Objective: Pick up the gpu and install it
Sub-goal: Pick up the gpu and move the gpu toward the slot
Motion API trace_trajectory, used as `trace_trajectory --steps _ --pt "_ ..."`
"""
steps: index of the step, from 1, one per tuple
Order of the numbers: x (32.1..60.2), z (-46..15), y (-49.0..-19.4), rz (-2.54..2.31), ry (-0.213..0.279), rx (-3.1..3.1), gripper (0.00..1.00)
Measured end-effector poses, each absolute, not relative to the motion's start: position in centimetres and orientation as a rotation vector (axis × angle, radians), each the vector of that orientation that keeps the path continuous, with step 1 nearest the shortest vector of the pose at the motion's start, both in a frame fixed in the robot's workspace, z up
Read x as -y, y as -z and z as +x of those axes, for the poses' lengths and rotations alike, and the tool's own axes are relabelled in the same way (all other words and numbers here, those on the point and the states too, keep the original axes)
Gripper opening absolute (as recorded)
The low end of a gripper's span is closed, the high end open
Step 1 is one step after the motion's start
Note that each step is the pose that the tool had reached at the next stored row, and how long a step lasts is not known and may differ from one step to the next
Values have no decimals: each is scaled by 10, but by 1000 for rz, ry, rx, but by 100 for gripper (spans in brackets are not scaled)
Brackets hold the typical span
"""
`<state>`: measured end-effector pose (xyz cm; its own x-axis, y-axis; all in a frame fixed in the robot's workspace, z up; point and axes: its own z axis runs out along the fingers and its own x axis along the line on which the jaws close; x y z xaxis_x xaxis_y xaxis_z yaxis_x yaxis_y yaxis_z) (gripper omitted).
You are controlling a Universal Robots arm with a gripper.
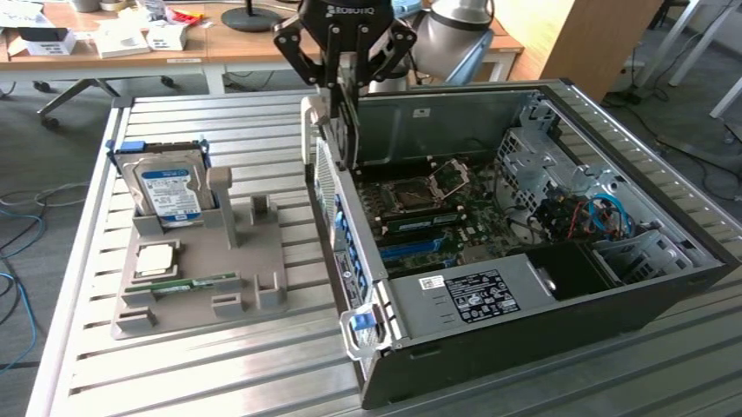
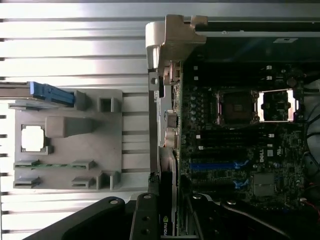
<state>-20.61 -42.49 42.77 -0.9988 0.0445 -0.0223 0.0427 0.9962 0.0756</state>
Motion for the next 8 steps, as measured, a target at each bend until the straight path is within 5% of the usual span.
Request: trace_trajectory --steps 8 --pt "425 -175 -428 68 -133 -3114 26"
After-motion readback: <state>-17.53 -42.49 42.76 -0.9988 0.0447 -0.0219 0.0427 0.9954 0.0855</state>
